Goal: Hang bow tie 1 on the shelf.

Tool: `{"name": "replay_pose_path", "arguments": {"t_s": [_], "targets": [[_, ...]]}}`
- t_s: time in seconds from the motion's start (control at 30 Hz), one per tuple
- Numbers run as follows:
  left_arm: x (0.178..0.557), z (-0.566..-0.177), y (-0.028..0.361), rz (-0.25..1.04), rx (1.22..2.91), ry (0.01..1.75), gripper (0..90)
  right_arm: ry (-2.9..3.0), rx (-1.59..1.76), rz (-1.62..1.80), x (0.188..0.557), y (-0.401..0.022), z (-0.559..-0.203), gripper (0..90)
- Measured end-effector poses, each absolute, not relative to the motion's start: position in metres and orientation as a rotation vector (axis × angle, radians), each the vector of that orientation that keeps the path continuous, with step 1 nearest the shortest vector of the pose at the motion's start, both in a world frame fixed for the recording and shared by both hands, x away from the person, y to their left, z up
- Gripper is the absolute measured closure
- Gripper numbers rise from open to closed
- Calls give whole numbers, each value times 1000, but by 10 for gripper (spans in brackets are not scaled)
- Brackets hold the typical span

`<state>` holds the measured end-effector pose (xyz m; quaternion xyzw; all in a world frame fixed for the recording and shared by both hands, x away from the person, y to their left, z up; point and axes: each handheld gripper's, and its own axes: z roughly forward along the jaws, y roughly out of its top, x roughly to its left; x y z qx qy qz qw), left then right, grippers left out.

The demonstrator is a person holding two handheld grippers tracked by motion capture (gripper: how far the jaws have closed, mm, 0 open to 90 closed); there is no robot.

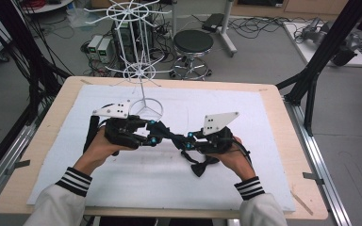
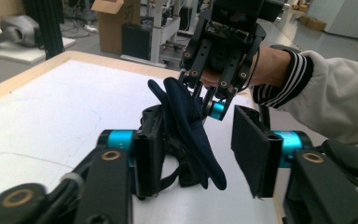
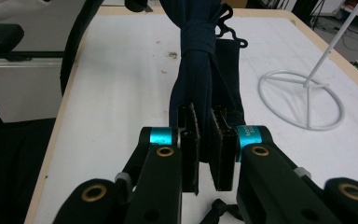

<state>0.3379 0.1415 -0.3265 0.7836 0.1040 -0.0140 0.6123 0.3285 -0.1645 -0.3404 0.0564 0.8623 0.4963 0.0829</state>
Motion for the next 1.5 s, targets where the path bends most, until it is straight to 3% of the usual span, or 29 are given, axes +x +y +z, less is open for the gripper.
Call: {"name": "replay_pose_path", "arguments": {"t_s": [0.23, 0.7, 0.77, 0.9, 0.93, 1.07, 1.5], "targets": [[337, -326, 142, -37, 1814, 262, 796, 2573, 175, 1481, 328, -164, -340, 845], [334, -324, 141, -12, 1821, 269, 821, 2563, 178, 1495, 330, -164, -341, 823], [333, -324, 141, -7, 1819, 268, 820, 2560, 181, 1503, 330, -165, -342, 743], [333, -323, 143, 3, 1818, 276, 821, 2460, 282, 1505, 325, -163, -343, 154], [333, -323, 143, 5, 1817, 276, 821, 2459, 284, 1506, 325, -163, -344, 104], [332, -322, 145, 15, 1817, 279, 820, 2417, 335, 1525, 324, -169, -343, 21], [333, -318, 156, 46, 1795, 313, 818, 2343, 440, 1572, 318, -191, -349, 18]]}}
